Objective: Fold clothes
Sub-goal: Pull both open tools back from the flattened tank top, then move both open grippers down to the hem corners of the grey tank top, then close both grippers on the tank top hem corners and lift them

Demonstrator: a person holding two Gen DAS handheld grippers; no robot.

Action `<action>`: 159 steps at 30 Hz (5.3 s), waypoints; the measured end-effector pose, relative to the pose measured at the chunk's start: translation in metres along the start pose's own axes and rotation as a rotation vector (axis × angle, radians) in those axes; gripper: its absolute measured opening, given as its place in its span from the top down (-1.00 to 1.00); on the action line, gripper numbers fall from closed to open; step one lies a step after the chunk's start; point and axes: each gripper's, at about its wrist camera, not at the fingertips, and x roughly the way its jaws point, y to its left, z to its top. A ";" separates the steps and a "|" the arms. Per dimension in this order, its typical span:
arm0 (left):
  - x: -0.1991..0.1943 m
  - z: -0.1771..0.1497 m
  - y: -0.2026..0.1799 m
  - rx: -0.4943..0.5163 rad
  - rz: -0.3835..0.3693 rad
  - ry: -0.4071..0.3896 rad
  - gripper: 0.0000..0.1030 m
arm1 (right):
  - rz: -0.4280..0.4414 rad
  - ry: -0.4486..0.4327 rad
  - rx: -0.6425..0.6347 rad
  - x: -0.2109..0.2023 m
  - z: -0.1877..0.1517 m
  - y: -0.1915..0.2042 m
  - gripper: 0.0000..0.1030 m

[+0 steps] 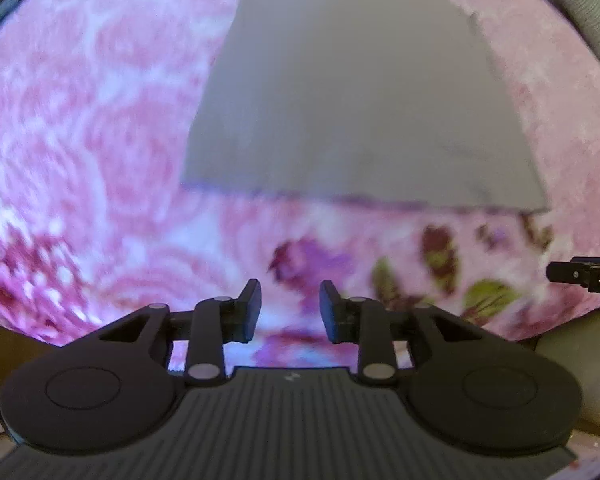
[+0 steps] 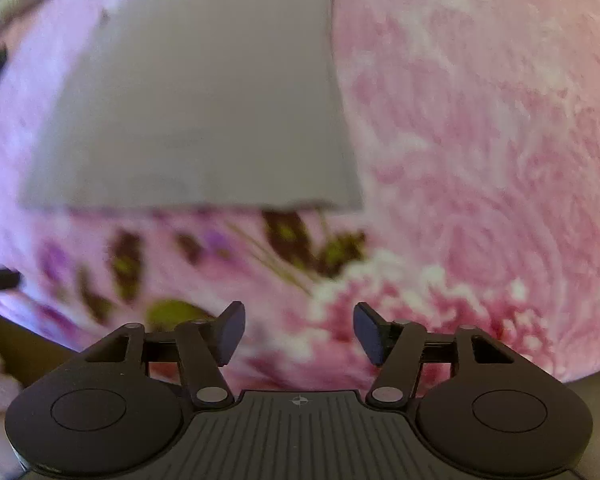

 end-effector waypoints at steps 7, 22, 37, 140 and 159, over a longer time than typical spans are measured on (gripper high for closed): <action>-0.100 0.037 -0.033 0.035 0.040 -0.154 -0.01 | 0.091 -0.169 -0.076 -0.102 0.043 0.042 -0.43; -0.172 0.014 -0.077 0.143 0.084 -0.147 -0.25 | 0.084 -0.127 -0.179 -0.170 0.004 0.060 -0.50; -0.183 0.001 -0.096 0.192 0.066 -0.156 -0.28 | 0.077 -0.133 -0.215 -0.186 -0.008 0.062 -0.51; 0.207 0.487 0.017 0.691 -0.152 -0.298 0.96 | 0.095 -0.339 -0.504 0.144 0.470 -0.007 1.00; 0.076 0.192 0.052 0.327 -0.296 -0.337 0.84 | 0.088 -0.450 -0.681 -0.003 0.146 0.049 1.00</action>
